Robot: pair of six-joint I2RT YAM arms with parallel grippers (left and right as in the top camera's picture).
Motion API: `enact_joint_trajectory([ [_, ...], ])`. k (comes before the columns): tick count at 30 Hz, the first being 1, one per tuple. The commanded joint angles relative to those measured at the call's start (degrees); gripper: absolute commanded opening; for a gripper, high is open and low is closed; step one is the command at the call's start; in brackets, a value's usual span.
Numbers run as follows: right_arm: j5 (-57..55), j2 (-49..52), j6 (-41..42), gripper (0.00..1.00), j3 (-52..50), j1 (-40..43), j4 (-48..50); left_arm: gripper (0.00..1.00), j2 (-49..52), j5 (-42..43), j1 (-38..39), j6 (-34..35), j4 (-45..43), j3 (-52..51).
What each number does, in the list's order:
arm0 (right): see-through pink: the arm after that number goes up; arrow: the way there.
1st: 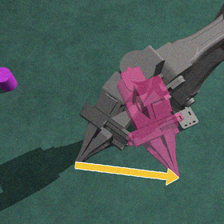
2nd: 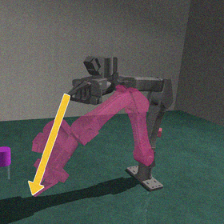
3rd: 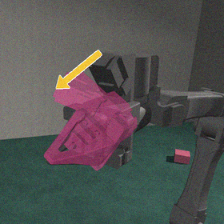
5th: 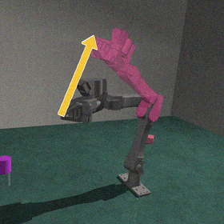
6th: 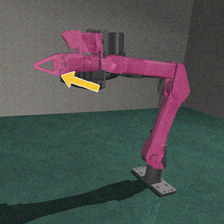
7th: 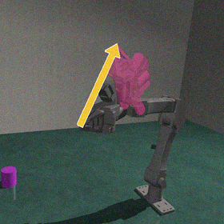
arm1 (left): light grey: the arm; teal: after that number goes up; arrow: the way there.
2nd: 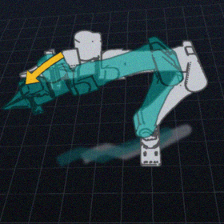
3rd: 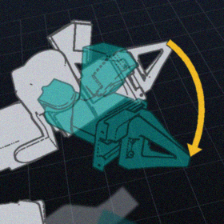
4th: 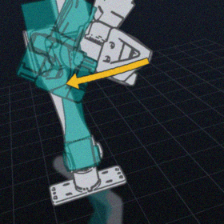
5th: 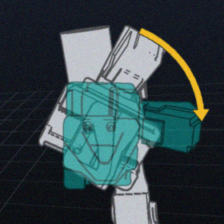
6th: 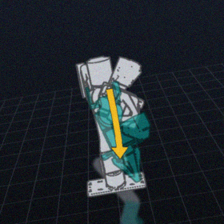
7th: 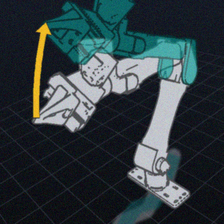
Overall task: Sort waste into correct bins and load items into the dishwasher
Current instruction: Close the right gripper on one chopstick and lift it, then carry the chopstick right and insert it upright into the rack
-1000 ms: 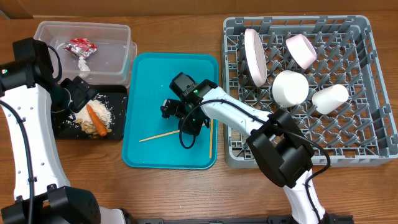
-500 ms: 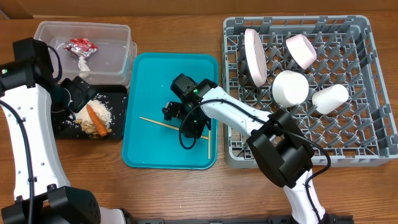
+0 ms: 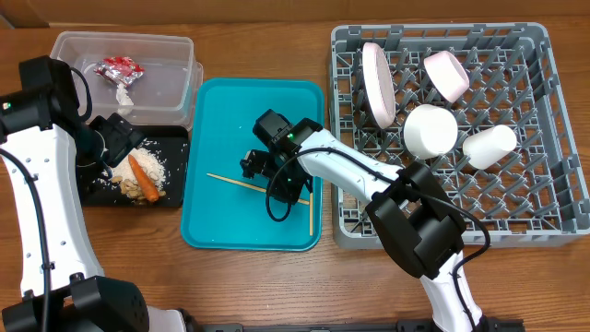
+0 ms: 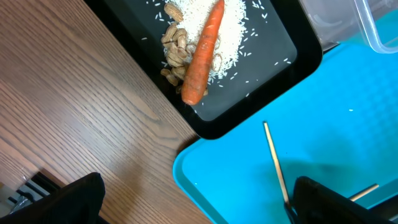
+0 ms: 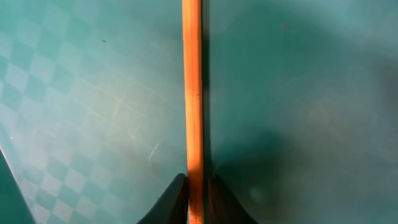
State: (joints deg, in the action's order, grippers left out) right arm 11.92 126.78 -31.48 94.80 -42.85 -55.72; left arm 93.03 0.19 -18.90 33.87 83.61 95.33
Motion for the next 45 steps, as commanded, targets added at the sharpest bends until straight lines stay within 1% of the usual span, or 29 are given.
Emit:
enact_joint_trajectory([
  [1,-2.91,0.55,0.24,0.14,-1.84,-0.33,-1.03,0.99,0.33,-0.68,-0.57,-1.33,0.17,-0.04],
  [3,-2.93,0.55,0.22,0.14,-1.84,-0.33,-1.29,0.99,0.33,-0.66,-0.57,-1.33,0.15,-0.04],
  [8,-7.39,0.55,0.2,0.14,-1.84,-0.33,-3.17,0.99,0.33,-0.68,-0.57,-1.33,0.13,-0.04],
  [9,-7.39,0.55,0.2,0.13,-1.84,-0.33,-3.21,0.99,0.33,-0.66,-0.57,-1.33,0.13,-0.04],
  [11,-7.37,0.55,0.2,0.07,-1.84,-0.33,-3.19,0.99,0.33,-0.68,-0.57,-1.33,0.13,-0.04],
  [14,-7.34,0.55,0.2,0.04,-1.84,-0.33,-3.17,0.99,0.33,-0.68,-0.57,-1.33,0.09,-0.04],
  [18,-7.37,0.52,0.24,0.04,-1.79,-0.33,-3.1,0.99,0.33,-0.68,-0.57,-1.33,0.09,-0.04],
  [21,-7.39,-0.26,3.65,0.04,-0.33,-0.33,-3.17,0.99,0.33,-0.68,-0.57,-1.33,0.07,-0.04],
  [25,-7.39,-4.04,7.04,0.04,3.3,-0.22,-3.19,0.99,0.33,-0.68,-0.57,-1.33,0.07,-0.04],
  [28,-7.39,-10.12,15.41,0.04,7.96,0.79,-4.46,0.99,0.33,-0.72,-0.57,-1.33,-0.04,-0.04],
  [32,-7.41,-17.99,22.43,0.04,9.44,2.82,-4.61,0.99,0.33,-0.79,-0.57,-1.33,-0.31,-0.04],
  [36,-7.39,-24.39,35.28,0.04,9.44,7.72,-5.81,0.99,0.33,-0.81,-0.57,-1.36,-0.35,-0.04],
  [37,-7.37,-25.33,38.18,0.04,9.42,9.22,-6.82,0.99,0.33,-0.83,-0.57,-1.36,-0.37,-0.04],
  [38,-7.1,-26.38,43.04,0.04,9.42,12.02,-9.53,0.99,0.33,-0.83,-0.57,-1.38,-0.48,-0.04],
  [42,-3.41,-26.6,47.45,0.04,8.24,18.45,-17.09,0.99,0.33,-0.83,-0.59,-1.38,-1.03,-0.04],
  [45,-2.75,-26.6,49.35,0.04,6.23,20.85,-18.71,1.0,0.33,-0.83,-0.57,-1.38,-1.07,-0.04],
])
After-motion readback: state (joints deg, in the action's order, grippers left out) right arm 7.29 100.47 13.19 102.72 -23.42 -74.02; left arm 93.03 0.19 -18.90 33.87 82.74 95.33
